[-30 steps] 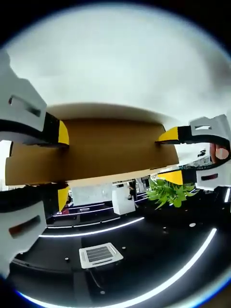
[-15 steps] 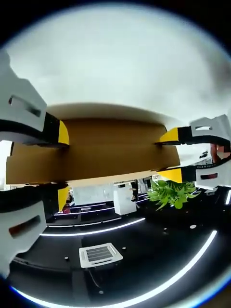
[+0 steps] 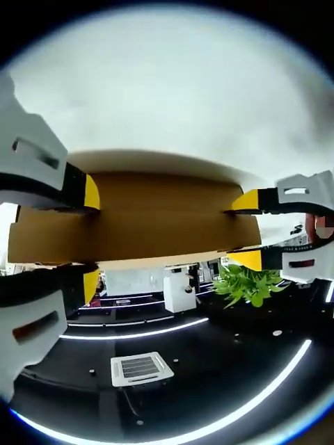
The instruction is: Operate the shoe box by opening the lid, removing the specified soft item, and placing it in the target area until the item is outside and the box remains undamaged.
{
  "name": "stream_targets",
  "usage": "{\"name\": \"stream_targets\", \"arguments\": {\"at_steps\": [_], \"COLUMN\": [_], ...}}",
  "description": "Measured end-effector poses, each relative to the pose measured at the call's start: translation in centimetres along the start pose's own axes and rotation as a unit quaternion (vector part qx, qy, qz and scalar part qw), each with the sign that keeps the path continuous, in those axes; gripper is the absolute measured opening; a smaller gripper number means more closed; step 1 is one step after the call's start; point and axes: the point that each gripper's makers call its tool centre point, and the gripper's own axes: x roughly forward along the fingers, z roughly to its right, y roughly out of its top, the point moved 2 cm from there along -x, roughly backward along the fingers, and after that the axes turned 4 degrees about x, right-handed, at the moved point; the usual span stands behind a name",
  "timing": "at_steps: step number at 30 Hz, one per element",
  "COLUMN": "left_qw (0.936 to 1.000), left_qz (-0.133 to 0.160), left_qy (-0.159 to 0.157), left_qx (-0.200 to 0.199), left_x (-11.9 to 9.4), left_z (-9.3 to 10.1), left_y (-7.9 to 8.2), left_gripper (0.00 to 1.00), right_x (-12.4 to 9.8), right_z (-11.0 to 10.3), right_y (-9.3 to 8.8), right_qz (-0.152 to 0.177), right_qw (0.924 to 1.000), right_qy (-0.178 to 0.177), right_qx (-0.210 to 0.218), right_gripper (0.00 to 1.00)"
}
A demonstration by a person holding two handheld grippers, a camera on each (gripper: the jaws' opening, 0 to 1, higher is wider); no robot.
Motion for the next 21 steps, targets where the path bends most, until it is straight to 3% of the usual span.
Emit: {"name": "stream_targets", "arguments": {"at_steps": [6, 12, 21], "left_qw": [0.9999, 1.0, 0.9998], "left_qz": [-0.005, -0.002, 0.004], "left_qy": [0.015, 0.0, -0.002], "left_qx": [-0.005, -0.01, -0.017], "left_x": [-0.23, -0.14, -0.24], "left_z": [-0.58, -0.04, 0.02], "left_y": [-0.14, -0.19, -0.31], "left_gripper": [0.39, 0.3, 0.29], "right_x": [-0.06, -0.11, -0.13], "right_z": [-0.01, 0.0, 0.02], "right_y": [0.14, 0.21, 0.26], "right_qz": [0.0, 0.0, 0.0], "right_qw": [1.0, 1.0, 1.0], "right_qy": [0.001, 0.001, 0.002], "right_qx": [0.001, 0.002, 0.002], "right_gripper": [0.29, 0.29, 0.29]}}
